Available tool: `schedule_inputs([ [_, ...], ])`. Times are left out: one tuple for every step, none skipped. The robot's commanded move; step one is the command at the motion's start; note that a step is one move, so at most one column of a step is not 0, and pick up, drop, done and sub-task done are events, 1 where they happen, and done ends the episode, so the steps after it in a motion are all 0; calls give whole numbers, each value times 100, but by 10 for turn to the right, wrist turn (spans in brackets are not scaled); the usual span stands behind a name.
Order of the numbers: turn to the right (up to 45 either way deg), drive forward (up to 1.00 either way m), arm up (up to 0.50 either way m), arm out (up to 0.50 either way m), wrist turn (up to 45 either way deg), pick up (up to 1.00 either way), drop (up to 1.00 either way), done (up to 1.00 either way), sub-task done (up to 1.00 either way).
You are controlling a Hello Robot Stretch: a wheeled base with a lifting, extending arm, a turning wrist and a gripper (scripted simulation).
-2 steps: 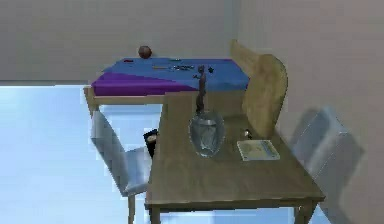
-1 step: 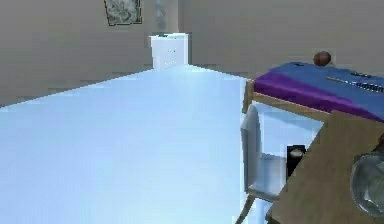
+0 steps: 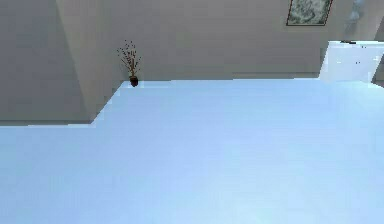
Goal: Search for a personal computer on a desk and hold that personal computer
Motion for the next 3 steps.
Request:
schedule_inputs([
  [-330, 0, 0, 0, 0, 0, 0, 0, 0],
  [0, 25, 0, 0, 0, 0, 0, 0, 0],
  [-120, 0, 0, 0, 0, 0, 0, 0, 0],
])
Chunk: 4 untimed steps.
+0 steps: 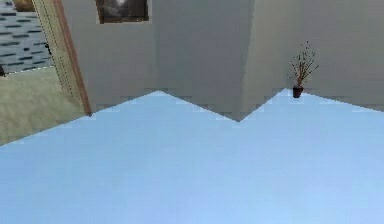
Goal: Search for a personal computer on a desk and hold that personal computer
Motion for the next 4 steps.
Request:
schedule_inputs([
  [0, 30, 0, 0, 0, 0, 0, 0, 0],
  [-450, 0, 0, 0, 0, 0, 0, 0, 0],
  [0, 60, 0, 0, 0, 0, 0, 0, 0],
  [-450, 0, 0, 0, 0, 0, 0, 0, 0],
])
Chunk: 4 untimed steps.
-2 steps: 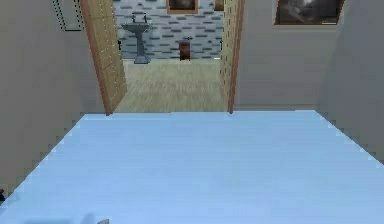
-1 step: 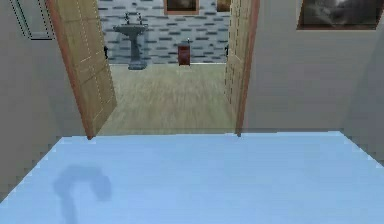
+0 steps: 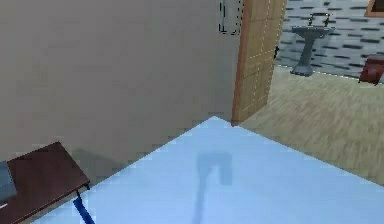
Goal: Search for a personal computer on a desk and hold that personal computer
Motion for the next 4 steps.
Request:
schedule_inputs([
  [-90, 0, 0, 0, 0, 0, 0, 0, 0],
  [0, 35, 0, 0, 0, 0, 0, 0, 0],
  [-150, 0, 0, 0, 0, 0, 0, 0, 0],
  [0, 65, 0, 0, 0, 0, 0, 0, 0],
])
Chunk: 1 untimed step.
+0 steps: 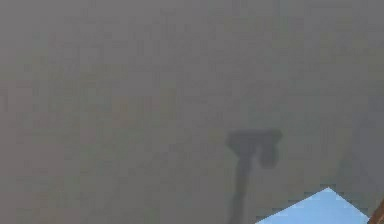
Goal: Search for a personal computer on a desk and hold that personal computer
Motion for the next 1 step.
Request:
schedule_inputs([
  [-240, 0, 0, 0, 0, 0, 0, 0, 0],
])
